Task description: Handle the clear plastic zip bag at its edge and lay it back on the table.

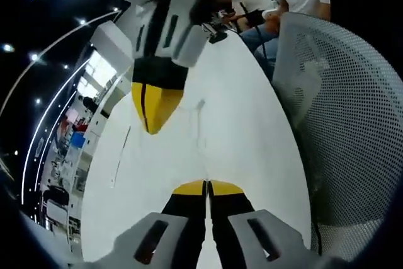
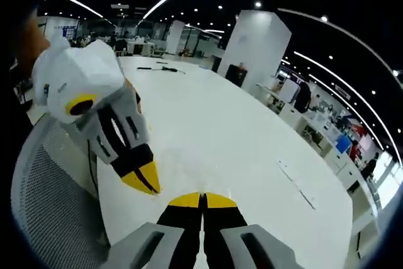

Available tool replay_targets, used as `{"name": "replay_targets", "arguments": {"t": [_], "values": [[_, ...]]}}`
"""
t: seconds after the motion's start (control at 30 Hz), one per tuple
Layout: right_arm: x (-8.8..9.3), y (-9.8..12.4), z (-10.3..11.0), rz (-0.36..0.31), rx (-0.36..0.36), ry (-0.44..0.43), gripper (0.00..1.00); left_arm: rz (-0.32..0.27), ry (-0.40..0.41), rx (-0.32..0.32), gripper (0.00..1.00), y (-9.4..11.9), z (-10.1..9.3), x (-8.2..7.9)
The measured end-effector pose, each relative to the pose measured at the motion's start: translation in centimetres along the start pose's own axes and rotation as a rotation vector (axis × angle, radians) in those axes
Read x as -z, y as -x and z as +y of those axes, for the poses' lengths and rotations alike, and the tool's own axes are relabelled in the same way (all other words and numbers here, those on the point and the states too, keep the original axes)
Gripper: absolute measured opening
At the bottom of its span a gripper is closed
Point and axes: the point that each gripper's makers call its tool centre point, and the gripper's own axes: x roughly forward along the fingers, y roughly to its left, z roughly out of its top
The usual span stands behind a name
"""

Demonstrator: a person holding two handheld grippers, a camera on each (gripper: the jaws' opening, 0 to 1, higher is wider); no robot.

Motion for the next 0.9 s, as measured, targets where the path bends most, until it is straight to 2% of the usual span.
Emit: {"name": "replay_targets", "arguments": {"t": [0.2, 0.33, 0.4, 0.47, 0.57, 0.77, 0.9], "values": [[1.3, -1.3, 1.3, 0.043, -0.009, 0.040, 0.00, -0.044, 0.060, -0.028, 0.03, 1.5, 0.7, -0.4], [2.4, -2.5, 2.0, 0.070, -0.014, 0.074, 0.00, -0.053, 0.111, -0.060, 0.08, 2.9, 0.8, 0.2], [2.7, -2.7, 2.3, 0.079, -0.013, 0.079, 0.00, -0.077, 0.177, -0.085, 0.04, 3.7, 1.1, 0.4], [2.9, -2.7, 2.3, 0.082, -0.004, 0.087, 0.00, -0.091, 0.207, -0.112, 0.02, 4.4, 1.5, 0.6], [2.9, -2.8, 1.8, 0.079, 0.020, 0.093, 0.00, -0.108, 0.275, -0.153, 0.05, 5.8, 2.2, 1.2], [2.3, -1.5, -1.6, 0.073, 0.178, 0.150, 0.00, -0.108, 0.370, -0.227, 0.09, 8.0, 2.9, 3.2], [2.1, -1.1, -2.0, 0.052, 0.170, 0.148, 0.00, -0.102, 0.432, -0.260, 0.10, 9.0, 2.8, 4.8]]}}
